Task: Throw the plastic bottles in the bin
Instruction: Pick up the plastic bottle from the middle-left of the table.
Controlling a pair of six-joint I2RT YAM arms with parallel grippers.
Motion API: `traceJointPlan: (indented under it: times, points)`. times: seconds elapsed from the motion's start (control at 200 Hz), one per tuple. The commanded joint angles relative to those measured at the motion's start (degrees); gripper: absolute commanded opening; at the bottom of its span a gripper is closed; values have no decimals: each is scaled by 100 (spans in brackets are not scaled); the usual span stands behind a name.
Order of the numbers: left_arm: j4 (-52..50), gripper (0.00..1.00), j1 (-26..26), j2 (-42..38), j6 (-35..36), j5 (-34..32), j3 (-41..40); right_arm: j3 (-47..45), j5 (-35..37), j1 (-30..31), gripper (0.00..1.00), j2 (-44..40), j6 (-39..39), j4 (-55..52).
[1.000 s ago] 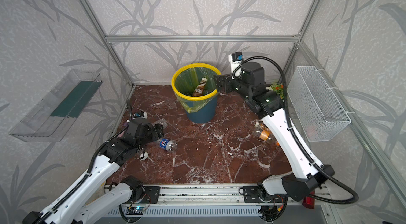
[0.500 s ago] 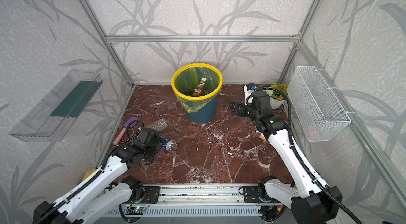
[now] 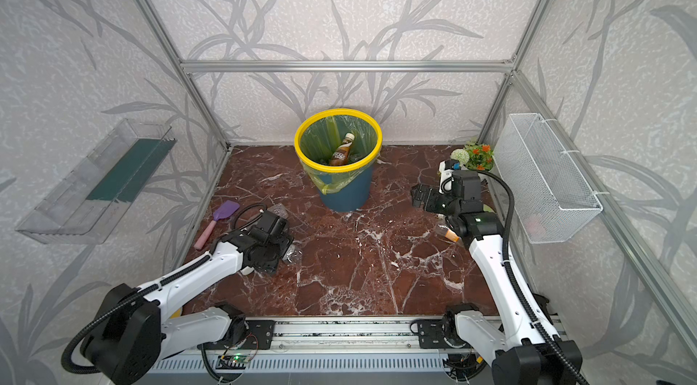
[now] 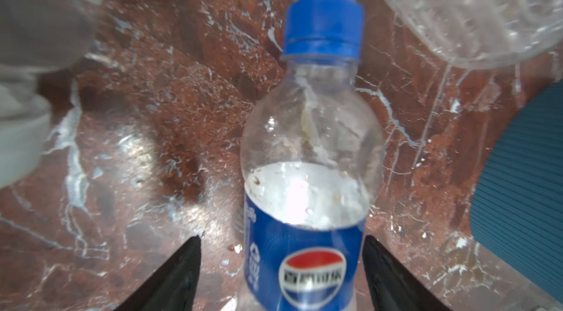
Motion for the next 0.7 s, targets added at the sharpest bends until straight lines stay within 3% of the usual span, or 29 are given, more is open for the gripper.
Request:
traceJointPlan:
  times: [0.0, 0.235, 0.395, 0.695]
  points:
    - [32, 83, 71, 330, -160, 93, 268, -61, -255, -27, 99, 30, 121, 216]
    - [126, 79, 75, 782, 161, 134, 417, -201, -249, -44, 99, 88, 154, 298]
    - [-6, 65, 100, 671, 480, -25, 329, -284, -235, -45, 99, 92, 193, 345]
    - [-1090, 61, 100, -265, 2185, -769, 1202, -446, -238, -43, 97, 80, 295, 436]
